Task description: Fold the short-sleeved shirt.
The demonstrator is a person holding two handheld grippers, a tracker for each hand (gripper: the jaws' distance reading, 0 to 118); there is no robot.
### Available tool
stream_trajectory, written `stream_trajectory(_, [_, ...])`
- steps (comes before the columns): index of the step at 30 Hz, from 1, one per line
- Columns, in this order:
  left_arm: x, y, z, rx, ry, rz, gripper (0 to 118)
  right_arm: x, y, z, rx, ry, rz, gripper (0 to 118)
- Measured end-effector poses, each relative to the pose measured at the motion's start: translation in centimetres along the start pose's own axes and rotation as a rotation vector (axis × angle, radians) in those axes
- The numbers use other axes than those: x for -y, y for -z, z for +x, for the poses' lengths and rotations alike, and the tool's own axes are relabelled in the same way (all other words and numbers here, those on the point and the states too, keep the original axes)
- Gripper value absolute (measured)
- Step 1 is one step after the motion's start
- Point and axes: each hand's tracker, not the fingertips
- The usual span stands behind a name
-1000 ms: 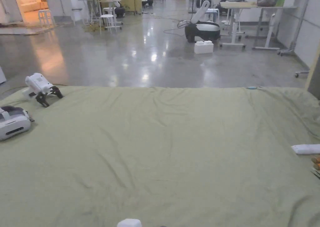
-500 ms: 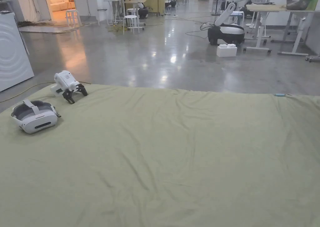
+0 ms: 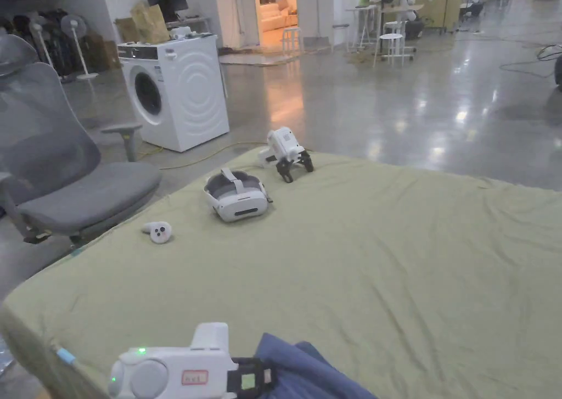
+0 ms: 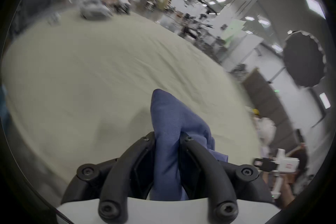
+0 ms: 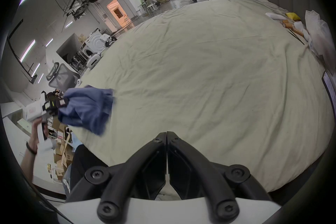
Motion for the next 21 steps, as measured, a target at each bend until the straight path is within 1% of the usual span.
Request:
stream_trajectory(2, [-3.3, 0.0, -4.4, -0.164, 0.019, -0.044, 18, 0.4, 0.3, 0.2, 0.006, 0.003, -0.010, 0])
stream_trajectory(4, [-5.2, 0.6, -6.9, -0.288, 0.056, -0.039, 19, 1.0, 0.3, 0.5, 0.010, 0.012, -0.006, 0])
stream_trajectory(5, [-5.7, 1.3, -7.8, -0.313, 0.043, -0.050, 25, 1.2, 0.2, 0.5, 0.010, 0.013, 0.001, 0])
stream_trajectory(6, [-6.1, 1.8, -8.6, -0.338, 0.012, -0.050, 38, 1.5, 0.1, 0.7, 0.009, 0.012, 0.006, 0])
stream_trajectory(7, [-6.2, 2.2, -9.1, -0.370, -0.032, -0.041, 56, 1.5, 0.1, 0.8, 0.009, 0.015, 0.008, 0])
stream_trajectory(8, [-6.3, 2.6, -9.2, -0.408, -0.065, -0.045, 80, 1.5, 0.0, 0.9, 0.005, 0.015, 0.010, 0])
stream_trajectory(9, [-6.5, 2.3, -8.9, -0.458, -0.085, -0.030, 91, 1.4, -0.2, 0.9, 0.003, 0.006, 0.016, 0])
stream_trajectory(10, [-7.1, 1.5, -8.1, -0.537, -0.095, -0.031, 91, 1.1, -0.9, 0.7, 0.014, -0.016, 0.035, 0])
stream_trajectory(11, [-7.7, 0.7, -7.3, -0.590, -0.082, -0.084, 91, 0.7, -1.7, 0.6, 0.027, -0.050, 0.060, 0])
stream_trajectory(12, [-8.3, -0.8, -5.9, -0.599, 0.015, -0.100, 91, 0.2, -2.9, 0.2, 0.058, -0.079, 0.086, 0])
stream_trajectory(14, [-8.5, -4.6, -0.8, -0.604, 0.282, 0.025, 91, -0.9, -5.9, -0.5, 0.070, -0.148, 0.174, 0])
stream_trajectory(15, [-8.4, -6.6, 1.8, -0.594, 0.385, 0.110, 91, -1.4, -7.2, -0.8, 0.072, -0.177, 0.206, 0])
stream_trajectory(16, [-8.0, -9.2, 4.8, -0.553, 0.454, 0.172, 91, -1.9, -9.0, -1.3, 0.085, -0.197, 0.267, 0])
stream_trajectory(17, [-7.3, -11.3, 7.7, -0.488, 0.480, 0.238, 91, -2.4, -10.7, -1.7, 0.094, -0.212, 0.326, 0])
stream_trajectory(20, [-4.0, -16.3, 16.1, -0.299, 0.505, 0.434, 91, -3.2, -15.2, -3.0, 0.114, -0.263, 0.489, 0])
stream_trajectory(21, [-2.1, -17.3, 18.2, -0.244, 0.511, 0.550, 91, -3.3, -16.3, -3.3, 0.126, -0.286, 0.535, 0])
